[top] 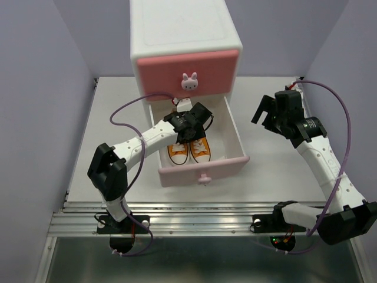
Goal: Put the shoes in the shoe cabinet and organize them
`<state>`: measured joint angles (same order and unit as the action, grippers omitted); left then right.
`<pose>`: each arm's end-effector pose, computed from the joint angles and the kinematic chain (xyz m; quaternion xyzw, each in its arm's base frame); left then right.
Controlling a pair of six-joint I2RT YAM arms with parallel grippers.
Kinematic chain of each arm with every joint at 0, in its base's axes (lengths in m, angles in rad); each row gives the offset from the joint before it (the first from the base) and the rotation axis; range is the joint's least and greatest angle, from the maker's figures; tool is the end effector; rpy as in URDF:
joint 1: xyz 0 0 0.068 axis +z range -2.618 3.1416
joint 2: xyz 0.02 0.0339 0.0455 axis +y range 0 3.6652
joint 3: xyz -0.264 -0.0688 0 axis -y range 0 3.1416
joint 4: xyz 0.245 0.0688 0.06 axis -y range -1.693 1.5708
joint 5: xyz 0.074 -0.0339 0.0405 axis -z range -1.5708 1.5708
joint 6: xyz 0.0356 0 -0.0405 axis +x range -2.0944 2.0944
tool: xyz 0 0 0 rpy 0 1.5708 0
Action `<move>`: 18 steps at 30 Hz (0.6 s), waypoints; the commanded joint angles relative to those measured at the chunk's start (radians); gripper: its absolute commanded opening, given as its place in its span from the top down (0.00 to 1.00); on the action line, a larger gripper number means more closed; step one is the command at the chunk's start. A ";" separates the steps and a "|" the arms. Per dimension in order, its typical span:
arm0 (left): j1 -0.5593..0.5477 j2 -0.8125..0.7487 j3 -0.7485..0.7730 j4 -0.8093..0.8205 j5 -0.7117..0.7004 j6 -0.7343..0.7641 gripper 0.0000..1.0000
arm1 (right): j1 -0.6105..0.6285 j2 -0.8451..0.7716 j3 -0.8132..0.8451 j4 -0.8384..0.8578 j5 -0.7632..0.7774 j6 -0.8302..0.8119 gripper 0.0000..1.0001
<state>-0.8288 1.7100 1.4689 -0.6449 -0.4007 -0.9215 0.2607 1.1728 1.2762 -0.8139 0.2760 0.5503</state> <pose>0.2646 -0.2681 0.2920 -0.1095 0.9190 -0.1324 0.3548 0.2317 0.0518 0.3712 0.1867 0.8826 0.0480 0.4289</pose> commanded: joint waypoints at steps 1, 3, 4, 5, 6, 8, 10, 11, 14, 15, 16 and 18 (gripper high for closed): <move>0.036 -0.067 0.155 0.102 -0.075 0.107 0.32 | -0.005 -0.015 0.054 0.061 -0.007 -0.003 0.00; 0.036 -0.090 0.174 0.109 -0.034 0.131 0.26 | -0.005 -0.010 0.066 0.087 -0.014 -0.001 0.00; 0.036 -0.113 0.195 0.116 -0.020 0.168 0.19 | -0.005 -0.001 0.072 0.117 -0.015 -0.003 0.00; 0.036 -0.127 0.205 0.114 -0.007 0.188 0.17 | -0.005 0.004 0.090 0.136 -0.023 -0.004 0.00; 0.036 -0.138 0.214 0.117 0.023 0.211 0.16 | -0.005 0.013 0.103 0.154 -0.030 -0.012 0.00; 0.036 -0.171 0.240 0.111 0.046 0.268 0.11 | -0.005 0.039 0.159 0.209 -0.066 -0.032 0.00; 0.036 -0.196 0.277 0.090 0.077 0.314 0.05 | -0.005 0.077 0.218 0.266 -0.124 -0.078 0.00; 0.040 -0.200 0.301 0.074 0.085 0.326 0.02 | -0.005 0.094 0.256 0.283 -0.148 -0.098 0.00; 0.046 -0.210 0.418 -0.005 0.117 0.363 0.01 | -0.005 0.163 0.443 0.332 -0.230 -0.156 0.00; 0.046 -0.216 0.471 -0.034 0.138 0.377 0.01 | -0.005 0.219 0.553 0.352 -0.254 -0.170 0.00; 0.046 -0.220 0.491 -0.048 0.146 0.386 0.01 | -0.005 0.250 0.608 0.364 -0.267 -0.179 0.00; 0.046 -0.230 0.521 -0.068 0.171 0.392 0.01 | -0.005 0.310 0.704 0.404 -0.343 -0.188 0.00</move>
<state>-0.7979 1.6276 1.7588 -0.9707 -0.1455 -0.6506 0.2611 1.4273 1.8118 -0.5728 0.0746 0.4343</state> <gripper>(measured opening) 0.986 0.998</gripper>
